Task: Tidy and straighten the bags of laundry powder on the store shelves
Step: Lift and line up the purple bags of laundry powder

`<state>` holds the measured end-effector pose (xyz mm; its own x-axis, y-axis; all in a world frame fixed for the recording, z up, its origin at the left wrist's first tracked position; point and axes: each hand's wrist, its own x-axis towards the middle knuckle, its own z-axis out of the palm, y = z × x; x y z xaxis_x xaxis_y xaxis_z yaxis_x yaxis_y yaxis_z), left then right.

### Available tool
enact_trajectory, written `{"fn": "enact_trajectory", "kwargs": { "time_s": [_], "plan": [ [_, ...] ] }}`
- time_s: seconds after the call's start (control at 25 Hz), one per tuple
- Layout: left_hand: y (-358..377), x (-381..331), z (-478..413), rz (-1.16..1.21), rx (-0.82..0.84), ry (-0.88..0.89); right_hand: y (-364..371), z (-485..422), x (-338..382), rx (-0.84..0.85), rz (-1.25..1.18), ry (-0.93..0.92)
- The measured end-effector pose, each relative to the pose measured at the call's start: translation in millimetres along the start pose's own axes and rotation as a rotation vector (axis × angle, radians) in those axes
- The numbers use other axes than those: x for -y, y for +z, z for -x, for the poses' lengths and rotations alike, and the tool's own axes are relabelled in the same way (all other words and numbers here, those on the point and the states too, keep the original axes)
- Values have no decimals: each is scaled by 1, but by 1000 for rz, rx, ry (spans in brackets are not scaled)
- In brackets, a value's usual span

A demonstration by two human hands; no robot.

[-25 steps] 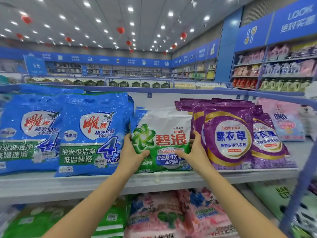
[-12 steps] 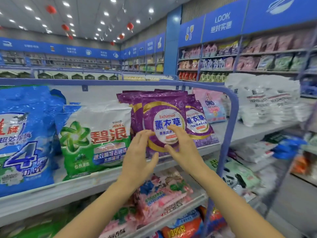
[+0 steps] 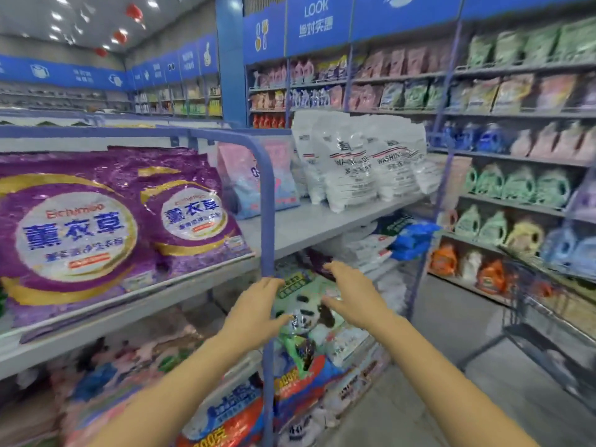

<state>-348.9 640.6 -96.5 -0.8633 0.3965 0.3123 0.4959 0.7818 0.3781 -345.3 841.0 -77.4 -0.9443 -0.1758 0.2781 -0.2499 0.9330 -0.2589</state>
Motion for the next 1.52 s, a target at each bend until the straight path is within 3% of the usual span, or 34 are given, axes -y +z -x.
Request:
{"fn": "enact_trajectory", "kwargs": {
  "time_s": [0.24, 0.44, 0.92, 1.12, 1.36, 1.52],
  "plan": [
    [100, -56, -98, -31, 149, -137, -6, -5, -154, 137, 41, 77],
    [151, -54, -163, -119, 169, -251, 15, -39, -217, 189, -14, 66],
    [241, 53, -322, -304, 140, -392, 101, -183, -309, 286, -57, 0],
    [281, 94, -359, -285, 166, -309, 138, -223, -345, 365, -80, -3],
    [300, 107, -372, -369, 168, -335, 165, -251, -373, 468, -158, -89],
    [295, 73, -374, -494, -2, -258, 176, -269, -388, 552, -186, -169]
  ]
}}
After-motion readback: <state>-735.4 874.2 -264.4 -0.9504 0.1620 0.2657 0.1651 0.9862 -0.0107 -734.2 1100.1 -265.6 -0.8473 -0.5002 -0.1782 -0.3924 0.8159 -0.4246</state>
